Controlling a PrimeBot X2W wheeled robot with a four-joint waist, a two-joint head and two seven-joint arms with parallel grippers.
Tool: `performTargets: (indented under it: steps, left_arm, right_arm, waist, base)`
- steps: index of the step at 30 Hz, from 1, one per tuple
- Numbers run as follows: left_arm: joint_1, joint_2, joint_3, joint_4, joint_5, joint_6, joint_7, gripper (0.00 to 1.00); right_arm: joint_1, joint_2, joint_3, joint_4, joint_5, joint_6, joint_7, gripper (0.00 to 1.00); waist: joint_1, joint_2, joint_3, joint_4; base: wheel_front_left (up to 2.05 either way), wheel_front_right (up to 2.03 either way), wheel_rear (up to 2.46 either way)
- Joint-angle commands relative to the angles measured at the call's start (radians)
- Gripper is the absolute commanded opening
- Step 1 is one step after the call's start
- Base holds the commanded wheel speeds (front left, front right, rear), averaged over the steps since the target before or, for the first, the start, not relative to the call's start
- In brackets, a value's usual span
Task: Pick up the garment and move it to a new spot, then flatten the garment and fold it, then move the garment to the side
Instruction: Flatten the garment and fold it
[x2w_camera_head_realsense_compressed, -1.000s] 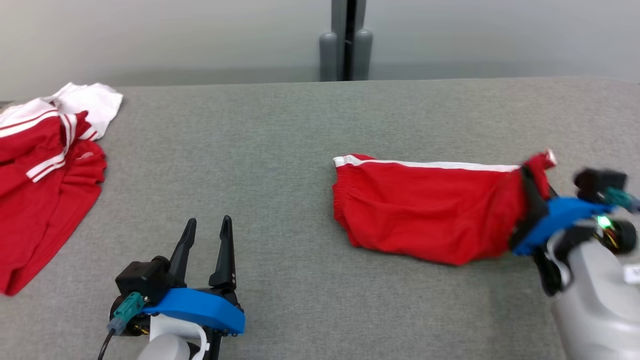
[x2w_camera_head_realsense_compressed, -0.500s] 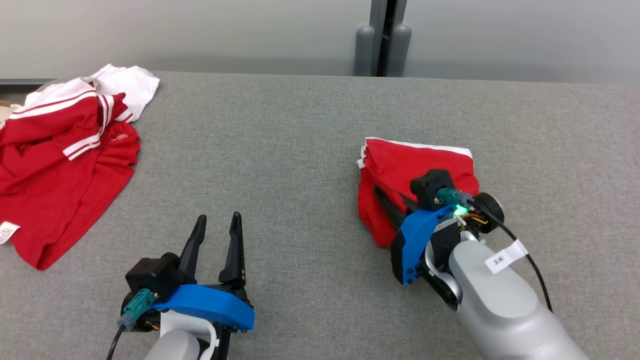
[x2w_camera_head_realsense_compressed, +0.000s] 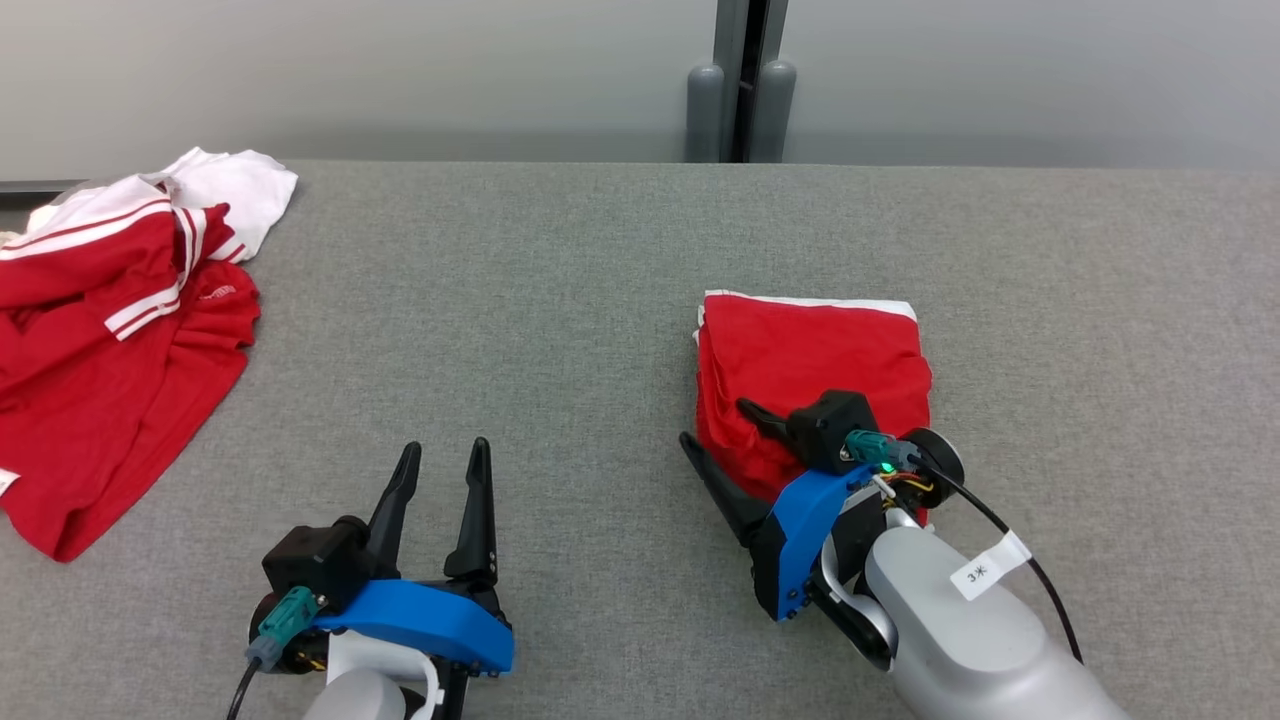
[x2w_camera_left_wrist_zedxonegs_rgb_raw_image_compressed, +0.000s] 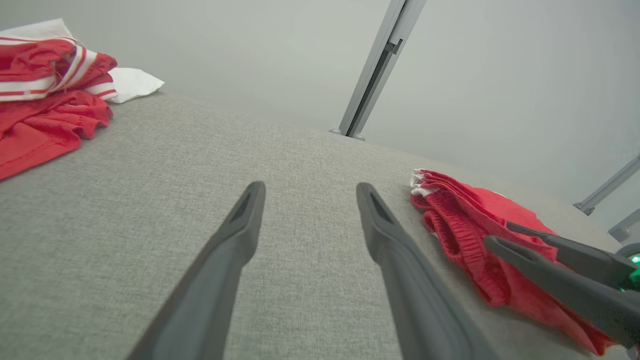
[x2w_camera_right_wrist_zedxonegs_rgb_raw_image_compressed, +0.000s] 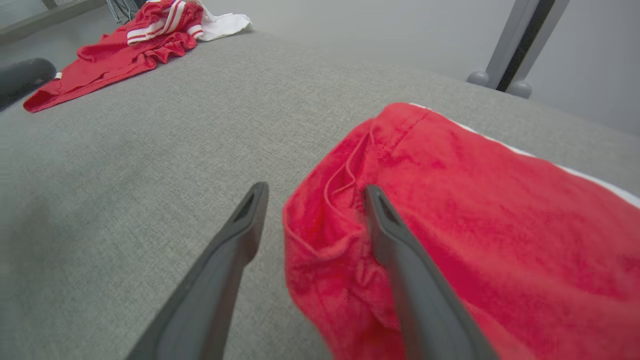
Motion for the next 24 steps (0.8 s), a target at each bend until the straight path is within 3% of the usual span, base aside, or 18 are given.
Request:
performTargets:
  steps: [1,7,12,16,17,18,19,21,24]
  left_arm:
    - [0.002,-0.003,-0.003,0.002,0.005,-0.003,-0.003,1.00]
    - [0.012,-0.006,-0.005,0.011,0.013,-0.008,-0.003,1.00]
    - [0.017,-0.007,-0.005,0.012,0.019,-0.009,-0.003,1.00]
    - [0.014,-0.010,-0.006,0.011,0.023,-0.010,-0.003,1.00]
    - [0.012,-0.011,-0.006,0.012,0.024,-0.012,-0.003,1.00]
    - [0.009,-0.012,-0.007,0.013,0.025,-0.013,-0.003,1.00]
    - [0.005,-0.012,-0.007,0.014,0.025,-0.012,-0.003,1.00]
    - [-0.001,-0.012,-0.005,0.017,0.025,-0.013,-0.003,1.00]
    - [-0.004,-0.012,0.000,0.020,0.024,-0.013,-0.003,1.00]
  right_arm:
    - [0.010,-0.001,0.008,-0.009,0.015,0.000,-0.015,1.00]
    - [0.012,-0.008,-0.021,-0.031,0.018,0.000,-0.085,1.00]
    - [0.014,-0.032,-0.155,-0.054,-0.008,0.000,-0.127,1.00]
    - [0.024,-0.040,-0.231,-0.015,-0.098,0.000,-0.133,1.00]
    - [0.024,-0.038,-0.241,0.001,-0.122,0.000,-0.133,0.95]
    - [0.027,-0.034,-0.248,0.018,-0.134,0.000,-0.132,0.50]
    - [0.031,-0.027,-0.250,0.036,-0.143,0.000,-0.128,0.36]
    - [0.031,-0.017,-0.237,0.064,-0.159,0.000,-0.125,0.00]
    - [0.023,-0.007,-0.207,0.088,-0.162,0.000,-0.129,0.00]
  waist:
    - [0.0000,-0.0001,-0.003,-0.004]
    - [0.0000,-0.0001,-0.015,-0.014]
    - [0.0000,-0.0001,-0.018,-0.015]
    - [0.0000,-0.0001,-0.012,-0.009]
    - [0.0000,-0.0001,-0.009,-0.006]
    - [0.0000,-0.0001,-0.006,-0.002]
    - [0.0000,-0.0001,-0.003,0.001]
    - [0.0000,-0.0001,0.001,0.009]
    - [0.0000,-0.0001,0.007,0.016]
  base:
    - [0.00,0.00,0.00]
    - [0.00,0.00,0.00]
    - [0.00,0.00,0.00]
    - [0.00,0.00,0.00]
    - [0.00,0.00,0.00]
    - [0.00,0.00,0.00]
    - [0.00,0.00,0.00]
    - [0.00,0.00,0.00]
    - [0.00,0.00,0.00]
